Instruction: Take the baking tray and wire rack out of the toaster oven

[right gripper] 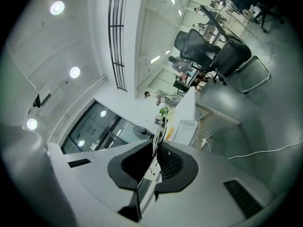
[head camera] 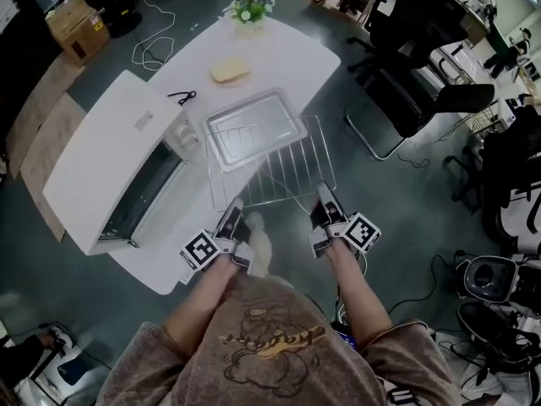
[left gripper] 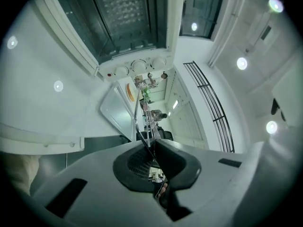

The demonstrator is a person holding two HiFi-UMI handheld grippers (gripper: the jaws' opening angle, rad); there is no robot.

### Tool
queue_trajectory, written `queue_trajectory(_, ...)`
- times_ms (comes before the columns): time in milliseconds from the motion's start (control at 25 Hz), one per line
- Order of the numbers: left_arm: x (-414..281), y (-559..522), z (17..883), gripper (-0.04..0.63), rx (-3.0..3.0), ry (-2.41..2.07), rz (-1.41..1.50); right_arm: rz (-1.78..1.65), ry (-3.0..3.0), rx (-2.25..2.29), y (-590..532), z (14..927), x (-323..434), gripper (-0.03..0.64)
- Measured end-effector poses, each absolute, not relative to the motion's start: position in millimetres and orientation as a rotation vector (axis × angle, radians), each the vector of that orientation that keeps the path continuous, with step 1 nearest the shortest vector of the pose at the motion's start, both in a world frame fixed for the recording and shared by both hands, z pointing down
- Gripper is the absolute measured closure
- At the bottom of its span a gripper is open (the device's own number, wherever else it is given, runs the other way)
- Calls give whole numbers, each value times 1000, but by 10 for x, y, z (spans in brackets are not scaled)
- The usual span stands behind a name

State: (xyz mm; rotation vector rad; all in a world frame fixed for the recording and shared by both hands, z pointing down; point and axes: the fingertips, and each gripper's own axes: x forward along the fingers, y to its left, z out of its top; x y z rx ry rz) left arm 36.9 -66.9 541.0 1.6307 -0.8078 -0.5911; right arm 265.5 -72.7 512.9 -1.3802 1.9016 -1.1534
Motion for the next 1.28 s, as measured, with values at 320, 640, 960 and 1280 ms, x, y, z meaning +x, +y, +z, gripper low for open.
queue_trajectory(320, 535, -1296, 5660, 588, 1627, -828, -503, -1264, 1836, -1451, -1201, 5448, 2811, 588)
queue_trajectory(640, 511, -1838, 5976, 588, 1556, -854, -477, -1360, 1840, -1466, -1775, 5772, 2784, 588)
queue_trajectory(960, 497, -2111, 6159, 588, 1518, -865, -473, -1418, 1841, -1477, -2100, 5994, 2752, 586)
queue_trajectory(1280, 473, -2162, 6280, 588, 1452, -881, -468, -1484, 1728, -1516, -2190, 6122, 2758, 594)
